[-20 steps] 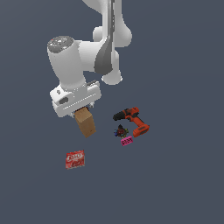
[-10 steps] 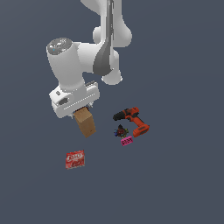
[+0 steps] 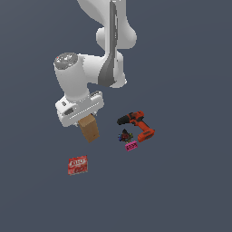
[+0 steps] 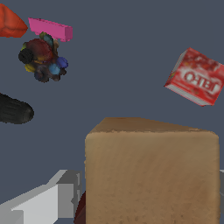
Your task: Pick up a designated object from a clutter of objects.
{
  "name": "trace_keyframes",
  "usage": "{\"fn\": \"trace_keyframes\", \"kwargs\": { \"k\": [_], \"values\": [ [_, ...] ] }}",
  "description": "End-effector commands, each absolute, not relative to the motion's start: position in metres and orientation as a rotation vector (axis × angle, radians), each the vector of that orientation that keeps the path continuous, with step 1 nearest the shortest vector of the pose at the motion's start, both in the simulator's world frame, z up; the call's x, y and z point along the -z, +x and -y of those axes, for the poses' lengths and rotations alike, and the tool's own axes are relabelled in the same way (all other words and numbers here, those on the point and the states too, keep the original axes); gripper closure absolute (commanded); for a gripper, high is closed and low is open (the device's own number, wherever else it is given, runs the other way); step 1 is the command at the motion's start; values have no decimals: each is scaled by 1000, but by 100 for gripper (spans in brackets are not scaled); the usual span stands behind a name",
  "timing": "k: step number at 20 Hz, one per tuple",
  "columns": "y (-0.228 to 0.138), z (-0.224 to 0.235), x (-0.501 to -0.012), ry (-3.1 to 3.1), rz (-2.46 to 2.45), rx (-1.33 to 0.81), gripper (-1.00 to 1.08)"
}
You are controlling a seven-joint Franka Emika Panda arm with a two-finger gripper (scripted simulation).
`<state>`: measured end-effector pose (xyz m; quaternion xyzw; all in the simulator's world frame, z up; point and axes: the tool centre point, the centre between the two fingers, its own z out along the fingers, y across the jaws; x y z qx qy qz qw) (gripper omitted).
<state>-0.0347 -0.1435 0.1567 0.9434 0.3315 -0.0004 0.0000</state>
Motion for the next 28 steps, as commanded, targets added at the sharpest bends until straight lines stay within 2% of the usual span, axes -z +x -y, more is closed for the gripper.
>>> {"fn": "trace_keyframes", "kwargs": {
  "k": [1,5,6,19,28],
  "values": [
    [-35,144,-148,2963,-1042,1,-92],
    [-34,144,-143,2963,-1043,0,-92],
    [-34,144,-143,2963,-1043,0,108],
    [-34,143,-146,2962,-1042,-2,108],
    [-43,121,-172,2962,-1042,-2,108]
  ]
}}
